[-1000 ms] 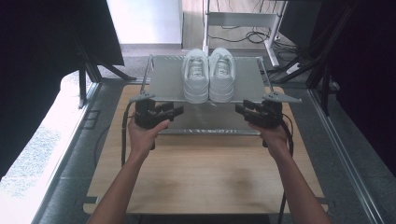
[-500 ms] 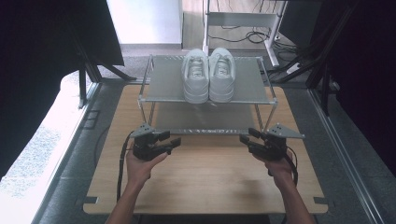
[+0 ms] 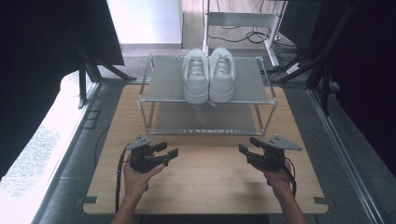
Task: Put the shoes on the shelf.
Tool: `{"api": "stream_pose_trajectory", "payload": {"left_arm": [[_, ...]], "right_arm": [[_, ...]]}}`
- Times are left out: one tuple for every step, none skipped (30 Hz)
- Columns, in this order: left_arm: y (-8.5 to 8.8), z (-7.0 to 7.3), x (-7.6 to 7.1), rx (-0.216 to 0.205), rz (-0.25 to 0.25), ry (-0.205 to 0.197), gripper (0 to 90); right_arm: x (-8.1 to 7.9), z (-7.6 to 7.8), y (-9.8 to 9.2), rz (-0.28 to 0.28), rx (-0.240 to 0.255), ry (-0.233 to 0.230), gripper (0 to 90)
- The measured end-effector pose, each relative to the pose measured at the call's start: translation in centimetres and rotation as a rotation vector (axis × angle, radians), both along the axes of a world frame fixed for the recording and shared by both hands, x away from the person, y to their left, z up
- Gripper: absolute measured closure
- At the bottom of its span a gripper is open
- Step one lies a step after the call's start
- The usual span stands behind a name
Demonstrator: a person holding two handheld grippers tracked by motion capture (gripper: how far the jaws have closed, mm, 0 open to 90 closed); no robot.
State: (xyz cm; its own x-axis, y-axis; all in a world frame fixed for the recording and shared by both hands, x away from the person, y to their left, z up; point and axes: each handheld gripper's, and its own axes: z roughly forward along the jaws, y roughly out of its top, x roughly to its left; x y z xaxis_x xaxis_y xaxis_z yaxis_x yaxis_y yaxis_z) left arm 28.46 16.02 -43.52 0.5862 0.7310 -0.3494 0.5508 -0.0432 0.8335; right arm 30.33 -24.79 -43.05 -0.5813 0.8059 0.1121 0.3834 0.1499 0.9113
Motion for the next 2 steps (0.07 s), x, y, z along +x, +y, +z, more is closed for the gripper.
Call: {"api": "stream_pose_trajectory", "payload": {"left_arm": [[0.10, -0.08, 0.00, 0.001, 0.006, 0.000, 35.9], [0.10, -0.08, 0.00, 0.001, 0.006, 0.000, 35.7]], "right_arm": [[-0.08, -0.10, -0.22, -0.008, -0.001, 0.000, 39.0], [-0.11, -0.37, -0.46, -0.017, 0.000, 0.007, 38.5]]}}
